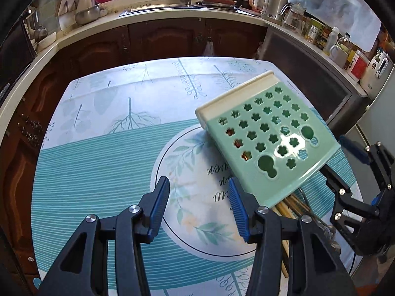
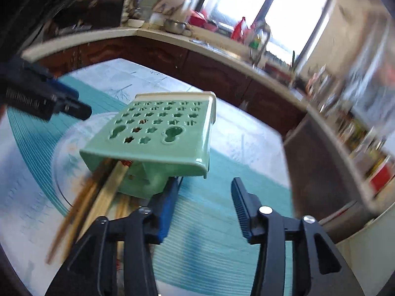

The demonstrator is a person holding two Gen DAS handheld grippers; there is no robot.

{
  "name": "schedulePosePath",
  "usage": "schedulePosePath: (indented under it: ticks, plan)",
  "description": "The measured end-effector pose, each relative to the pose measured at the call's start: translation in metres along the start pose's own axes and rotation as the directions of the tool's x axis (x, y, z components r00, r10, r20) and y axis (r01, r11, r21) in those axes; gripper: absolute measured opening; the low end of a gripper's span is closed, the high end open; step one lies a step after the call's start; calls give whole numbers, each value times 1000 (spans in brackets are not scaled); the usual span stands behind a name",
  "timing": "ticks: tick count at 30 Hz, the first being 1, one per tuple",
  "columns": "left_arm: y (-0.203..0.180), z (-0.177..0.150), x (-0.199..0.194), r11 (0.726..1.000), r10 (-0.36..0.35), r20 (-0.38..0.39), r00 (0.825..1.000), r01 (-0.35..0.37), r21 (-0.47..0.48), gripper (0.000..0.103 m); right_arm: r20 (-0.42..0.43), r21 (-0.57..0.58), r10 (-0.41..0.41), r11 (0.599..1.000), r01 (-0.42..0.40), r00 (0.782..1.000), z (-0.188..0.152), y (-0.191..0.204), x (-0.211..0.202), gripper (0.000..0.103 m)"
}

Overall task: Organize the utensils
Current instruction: 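Grasp the green holder's rim with the right tool and tilt it sideways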

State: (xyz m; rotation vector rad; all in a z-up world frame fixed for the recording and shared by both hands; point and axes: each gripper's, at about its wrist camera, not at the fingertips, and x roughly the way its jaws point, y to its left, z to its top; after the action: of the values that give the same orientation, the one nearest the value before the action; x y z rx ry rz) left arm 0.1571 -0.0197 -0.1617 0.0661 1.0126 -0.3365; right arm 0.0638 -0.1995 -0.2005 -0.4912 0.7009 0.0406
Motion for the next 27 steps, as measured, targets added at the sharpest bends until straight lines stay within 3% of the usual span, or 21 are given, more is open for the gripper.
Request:
schedulePosePath:
  ticks: [3,6,13,17,20,22,27]
  plan:
    - [1,-5,2,1000,-1,-9,1000,1,-6,47,98,-154,-128,978,142,987,-5,27,-8,59]
    - [5,-9,4,1000,-8,-19,1000,7,-19,47,185,-271,-221,925,266,958,-9,50,-10,64]
    - [10,-17,9,1000,-16,-36,999,16,-23,47,299,-411,-245,839,356,922,-12,81,-7,64]
    - [14,-19,11,1000,-19,-38,999,18,-25,47,332,-490,-230,787,376,915,-11,92,1,59]
    - [16,-19,12,999,-22,-42,999,21,-29,47,331,-565,-198,741,362,923,-10,102,11,41]
    - [17,-20,13,999,-24,-46,999,23,-31,47,308,-605,-167,726,328,937,-10,104,18,23]
    - [23,-19,13,999,-27,-48,999,25,-31,47,196,-619,-21,773,140,980,15,95,26,18]
